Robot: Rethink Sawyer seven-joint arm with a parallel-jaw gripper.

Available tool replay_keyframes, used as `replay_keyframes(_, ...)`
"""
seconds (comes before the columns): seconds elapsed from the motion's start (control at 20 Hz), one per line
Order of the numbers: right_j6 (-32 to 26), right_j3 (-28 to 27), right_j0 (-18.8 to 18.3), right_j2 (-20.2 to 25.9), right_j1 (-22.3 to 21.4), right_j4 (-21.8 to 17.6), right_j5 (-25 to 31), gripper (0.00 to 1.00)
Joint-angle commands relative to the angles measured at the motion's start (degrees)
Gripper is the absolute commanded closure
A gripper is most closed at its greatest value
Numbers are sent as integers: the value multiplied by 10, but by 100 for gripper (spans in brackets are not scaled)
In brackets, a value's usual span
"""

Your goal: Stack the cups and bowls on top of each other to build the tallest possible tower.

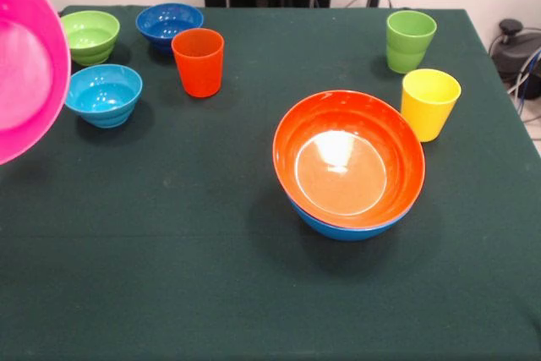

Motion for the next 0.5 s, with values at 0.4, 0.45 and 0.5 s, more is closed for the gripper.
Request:
replay_keyframes(0.4, -460, 84, -98, 220, -75, -102, -23, 100)
replay_keyframes(0.45, -445, 80, -87, 217, -74, -103, -16, 100)
replay_keyframes(0.5, -430, 76, -77, 213, -73, -104, -9, 100)
